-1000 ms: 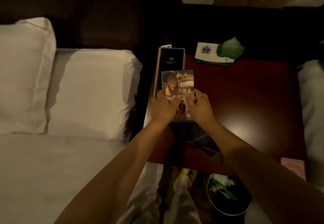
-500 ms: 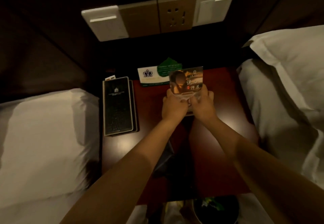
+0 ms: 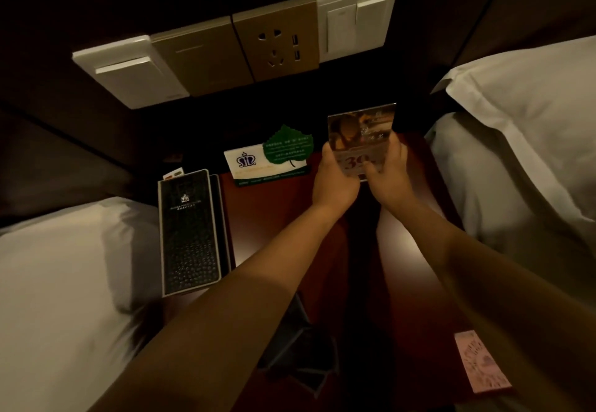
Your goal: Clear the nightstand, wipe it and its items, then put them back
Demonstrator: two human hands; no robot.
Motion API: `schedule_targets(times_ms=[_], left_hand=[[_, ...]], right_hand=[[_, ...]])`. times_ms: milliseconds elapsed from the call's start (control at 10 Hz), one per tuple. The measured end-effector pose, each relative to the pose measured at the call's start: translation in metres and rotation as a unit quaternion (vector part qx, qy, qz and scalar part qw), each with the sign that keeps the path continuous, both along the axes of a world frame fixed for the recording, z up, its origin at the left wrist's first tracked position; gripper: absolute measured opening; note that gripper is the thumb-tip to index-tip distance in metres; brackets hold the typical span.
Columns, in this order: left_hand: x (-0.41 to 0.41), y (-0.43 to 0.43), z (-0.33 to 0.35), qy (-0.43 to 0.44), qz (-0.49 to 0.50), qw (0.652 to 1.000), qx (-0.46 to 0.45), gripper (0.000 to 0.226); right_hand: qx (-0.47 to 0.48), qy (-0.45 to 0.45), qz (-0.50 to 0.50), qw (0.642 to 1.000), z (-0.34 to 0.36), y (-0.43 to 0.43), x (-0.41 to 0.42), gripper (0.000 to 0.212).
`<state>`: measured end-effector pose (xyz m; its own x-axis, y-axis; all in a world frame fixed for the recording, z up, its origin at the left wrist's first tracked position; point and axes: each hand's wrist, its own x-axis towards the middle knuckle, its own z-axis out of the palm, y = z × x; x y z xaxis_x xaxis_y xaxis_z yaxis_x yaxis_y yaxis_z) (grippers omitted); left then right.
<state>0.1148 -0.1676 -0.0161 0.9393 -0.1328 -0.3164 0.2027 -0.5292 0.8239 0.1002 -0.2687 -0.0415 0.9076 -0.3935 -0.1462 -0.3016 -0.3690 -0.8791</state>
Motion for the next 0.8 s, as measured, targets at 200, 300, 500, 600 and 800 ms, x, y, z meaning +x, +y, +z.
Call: schedule_targets(times_ms=[200,300,500,600,800], left_hand=[[0.006,-0.011,-0.014,-0.008,-0.013,1.0,-0.024,0.068],[0.005,-0.015,-0.019,-0.003,-0.014,0.999,-0.032,0.082],[0.014,-0.023,-0.026,-0.008,-0.005,1.0,-0.027,0.091],[0.018,-0.023,-0.03,0.003,-0.016,1.0,-0.026,0.092],[0.022,-0.003,-0.016,-0.004,0.01,1.0,-0.012,0.081]], right_hand=[[-0.014,-0.011,0.008,1.0,-0.012,-0.013,0.009,0.07],[-0.015,-0.002,0.019,1.0,-0.017,-0.015,0.012,0.076],[0.0,0.01,0.017,1.0,-0.026,-0.022,0.024,0.084],[-0.008,0.014,0.02,1.0,-0.032,-0.025,0.026,0.086],[-0.034,0.02,0.033,0.999,-0.015,-0.032,0.021,0.093]])
